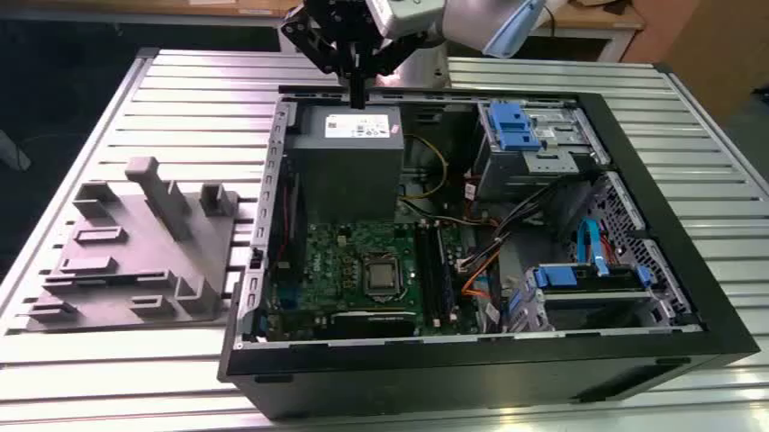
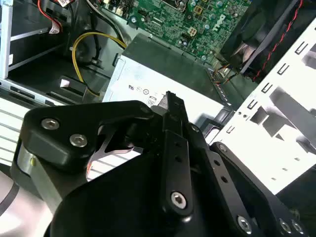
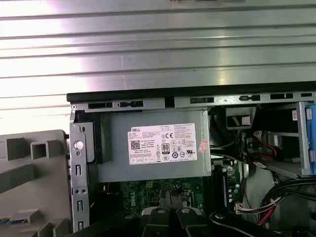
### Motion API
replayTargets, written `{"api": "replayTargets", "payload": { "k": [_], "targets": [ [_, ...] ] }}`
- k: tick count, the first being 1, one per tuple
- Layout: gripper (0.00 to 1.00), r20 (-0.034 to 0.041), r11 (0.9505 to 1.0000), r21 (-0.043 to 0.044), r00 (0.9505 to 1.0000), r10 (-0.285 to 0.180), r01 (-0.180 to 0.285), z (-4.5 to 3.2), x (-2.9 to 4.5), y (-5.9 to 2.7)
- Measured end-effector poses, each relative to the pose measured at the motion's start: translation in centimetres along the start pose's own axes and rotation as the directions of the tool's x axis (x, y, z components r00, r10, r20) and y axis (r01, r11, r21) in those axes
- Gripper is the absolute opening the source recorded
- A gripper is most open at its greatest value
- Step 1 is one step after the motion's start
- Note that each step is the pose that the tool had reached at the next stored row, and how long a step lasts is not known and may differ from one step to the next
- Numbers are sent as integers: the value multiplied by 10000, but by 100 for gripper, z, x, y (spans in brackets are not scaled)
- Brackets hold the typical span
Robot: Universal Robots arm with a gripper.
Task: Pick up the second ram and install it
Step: 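Reach for the second ram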
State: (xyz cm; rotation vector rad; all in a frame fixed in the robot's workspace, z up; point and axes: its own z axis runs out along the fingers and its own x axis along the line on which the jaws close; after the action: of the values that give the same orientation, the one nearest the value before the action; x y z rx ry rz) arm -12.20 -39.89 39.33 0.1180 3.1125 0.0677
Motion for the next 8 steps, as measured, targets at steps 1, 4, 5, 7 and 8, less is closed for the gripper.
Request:
{"api": "replayTargets", "payload": {
  "k": [1, 4, 5, 7, 8],
  "targets": [
    [10, 0, 10000, 0, 10000, -1, 1, 0, 0, 0],
    [10, 0, 10000, 0, 10000, 0, 0, 0, 0, 0],
    [10, 0, 10000, 0, 10000, 0, 0, 0, 0, 0],
    [10, 0, 10000, 0, 10000, 0, 0, 0, 0, 0],
    [10, 0, 10000, 0, 10000, 0, 0, 0, 0, 0]
  ]
}}
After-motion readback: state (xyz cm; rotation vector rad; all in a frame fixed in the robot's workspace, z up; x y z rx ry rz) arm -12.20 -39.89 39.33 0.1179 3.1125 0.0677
